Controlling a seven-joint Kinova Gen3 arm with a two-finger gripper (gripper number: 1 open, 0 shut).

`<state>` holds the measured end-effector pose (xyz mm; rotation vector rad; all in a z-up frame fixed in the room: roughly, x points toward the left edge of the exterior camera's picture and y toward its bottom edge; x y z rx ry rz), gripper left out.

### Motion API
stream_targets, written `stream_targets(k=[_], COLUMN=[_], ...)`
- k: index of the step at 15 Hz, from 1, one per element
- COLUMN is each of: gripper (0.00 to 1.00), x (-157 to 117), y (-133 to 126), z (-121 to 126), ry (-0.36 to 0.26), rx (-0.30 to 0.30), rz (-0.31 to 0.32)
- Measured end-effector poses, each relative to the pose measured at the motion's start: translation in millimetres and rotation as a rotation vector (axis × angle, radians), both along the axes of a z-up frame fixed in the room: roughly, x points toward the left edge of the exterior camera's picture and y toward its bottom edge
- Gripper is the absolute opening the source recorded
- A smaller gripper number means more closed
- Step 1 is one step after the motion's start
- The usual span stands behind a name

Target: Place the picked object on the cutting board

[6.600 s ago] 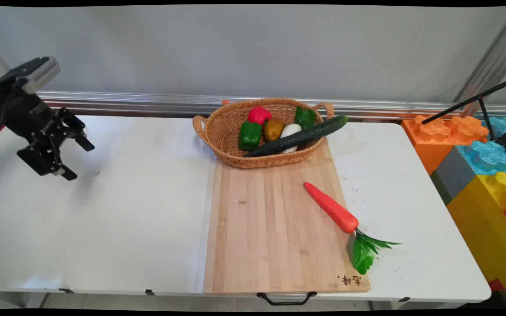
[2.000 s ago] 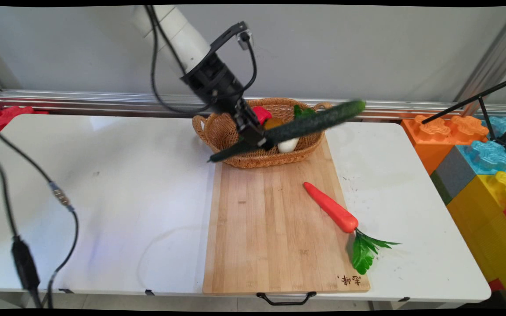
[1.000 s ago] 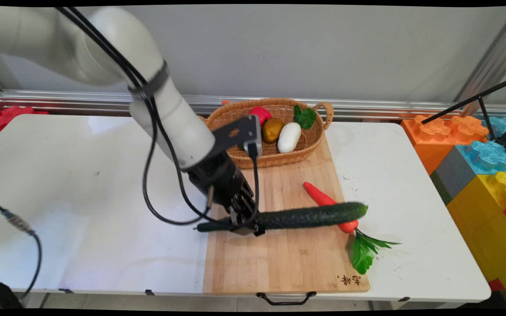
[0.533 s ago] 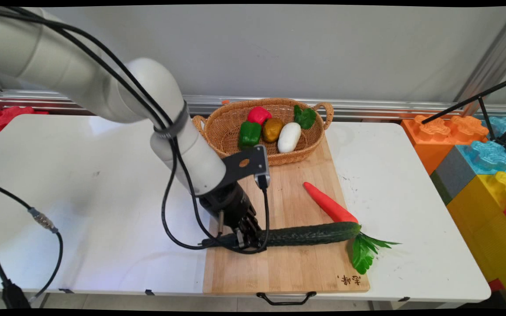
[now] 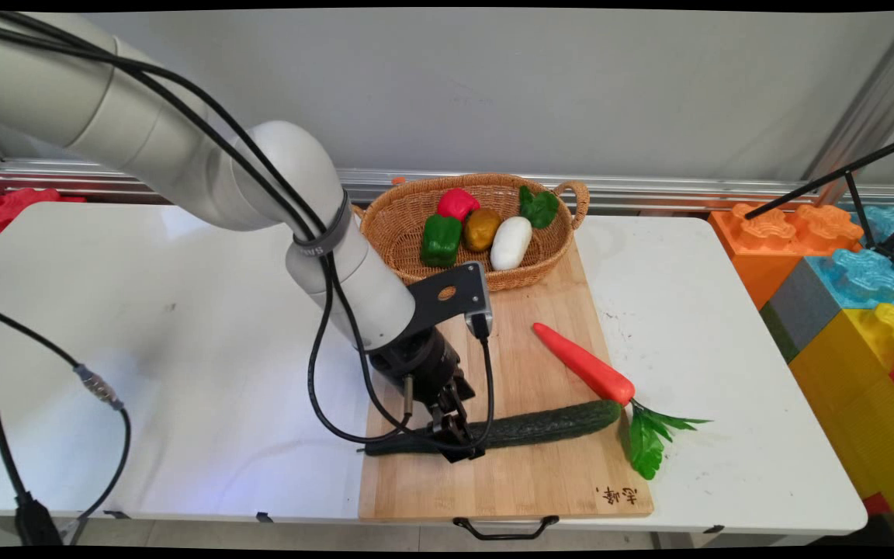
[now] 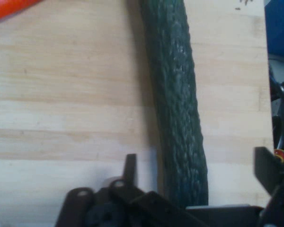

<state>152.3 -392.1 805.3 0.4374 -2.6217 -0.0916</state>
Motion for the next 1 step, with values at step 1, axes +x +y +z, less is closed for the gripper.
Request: stream_targets(k=[1], gripper=[1.0], x=[0.1], y=[-1.2], z=[4.1], ry=[0.005], rx=[-0.002], rz=[0.002])
